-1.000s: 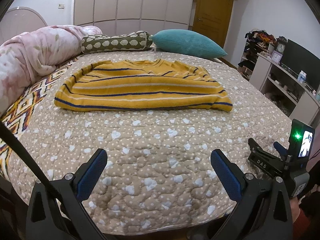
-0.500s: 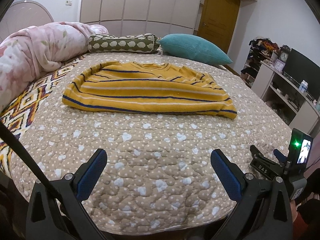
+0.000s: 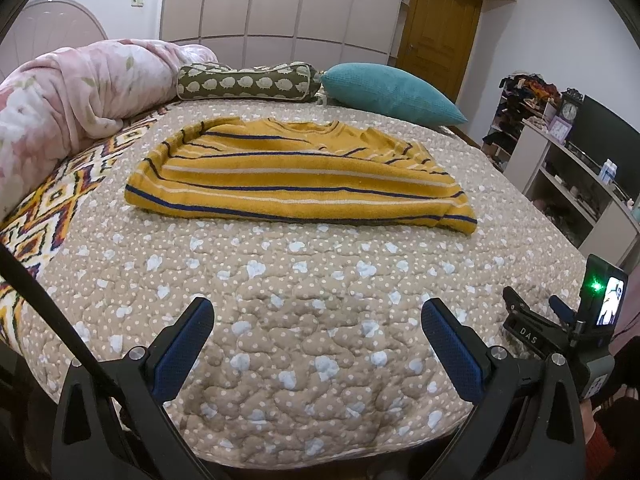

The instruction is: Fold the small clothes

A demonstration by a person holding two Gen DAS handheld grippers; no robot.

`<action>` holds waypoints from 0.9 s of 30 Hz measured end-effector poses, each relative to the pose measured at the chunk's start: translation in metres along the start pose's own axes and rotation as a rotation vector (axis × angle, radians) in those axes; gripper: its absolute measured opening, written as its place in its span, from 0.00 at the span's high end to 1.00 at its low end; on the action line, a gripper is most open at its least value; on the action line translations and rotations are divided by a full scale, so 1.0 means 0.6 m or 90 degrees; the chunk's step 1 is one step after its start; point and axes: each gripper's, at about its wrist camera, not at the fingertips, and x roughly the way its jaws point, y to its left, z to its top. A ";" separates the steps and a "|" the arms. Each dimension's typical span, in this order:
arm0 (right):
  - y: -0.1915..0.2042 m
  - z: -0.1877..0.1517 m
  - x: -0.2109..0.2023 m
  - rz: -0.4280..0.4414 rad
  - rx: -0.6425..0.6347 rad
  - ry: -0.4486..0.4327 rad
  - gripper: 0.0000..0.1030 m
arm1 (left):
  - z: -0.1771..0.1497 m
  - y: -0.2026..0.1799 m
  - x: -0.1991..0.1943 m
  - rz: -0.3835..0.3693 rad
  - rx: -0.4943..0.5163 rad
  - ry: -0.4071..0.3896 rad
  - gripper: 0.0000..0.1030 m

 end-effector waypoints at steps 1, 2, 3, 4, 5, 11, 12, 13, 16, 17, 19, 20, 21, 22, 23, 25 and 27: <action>0.000 0.000 0.000 0.000 0.000 0.000 0.00 | -0.001 -0.001 0.001 0.000 0.001 0.001 0.00; 0.000 0.000 0.000 0.000 0.000 0.000 0.00 | 0.000 -0.001 0.002 0.000 0.002 0.002 0.00; 0.000 0.000 0.000 0.000 0.000 0.000 0.00 | 0.000 -0.001 0.002 0.000 0.002 0.003 0.00; 0.000 0.000 0.000 0.000 0.000 0.000 0.00 | -0.001 -0.001 0.003 0.000 0.002 0.003 0.00; -0.001 0.000 0.000 0.000 0.000 0.000 0.00 | -0.001 -0.001 0.003 0.000 0.002 0.003 0.00; 0.000 0.000 -0.001 0.000 -0.001 0.000 0.00 | -0.002 -0.003 0.004 0.001 0.003 0.005 0.00; 0.000 -0.001 -0.001 0.000 -0.001 0.000 0.00 | -0.001 -0.002 0.004 0.001 0.002 0.004 0.00; -0.001 0.000 -0.001 0.000 -0.001 -0.001 0.00 | -0.002 -0.003 0.005 0.001 0.003 0.005 0.00; 0.000 0.000 -0.001 0.000 -0.001 -0.001 0.00 | -0.002 -0.003 0.005 0.001 0.002 0.005 0.00; 0.000 -0.001 -0.001 0.000 -0.001 -0.001 0.00 | -0.002 -0.004 0.006 0.001 0.002 0.005 0.00; 0.001 -0.002 -0.001 0.000 -0.001 -0.001 0.00 | -0.003 -0.003 0.006 0.001 0.001 0.006 0.00; 0.000 -0.001 -0.001 0.000 -0.001 -0.001 0.00 | -0.003 -0.004 0.007 0.001 0.001 0.006 0.00; 0.001 -0.002 -0.001 0.000 -0.001 -0.001 0.00 | -0.004 -0.003 0.008 0.001 0.001 0.007 0.00; 0.001 -0.002 -0.001 0.000 -0.001 -0.001 0.00 | -0.005 -0.003 0.008 0.001 0.001 0.008 0.00; 0.001 -0.002 -0.001 0.000 -0.001 -0.002 0.00 | -0.007 -0.003 0.009 0.001 0.001 0.008 0.00; 0.001 -0.002 -0.002 0.000 -0.002 -0.002 0.00 | -0.007 -0.002 0.010 0.001 0.001 0.010 0.00; 0.000 -0.001 -0.001 0.000 -0.002 -0.003 0.00 | -0.007 -0.001 0.010 0.000 0.002 0.011 0.00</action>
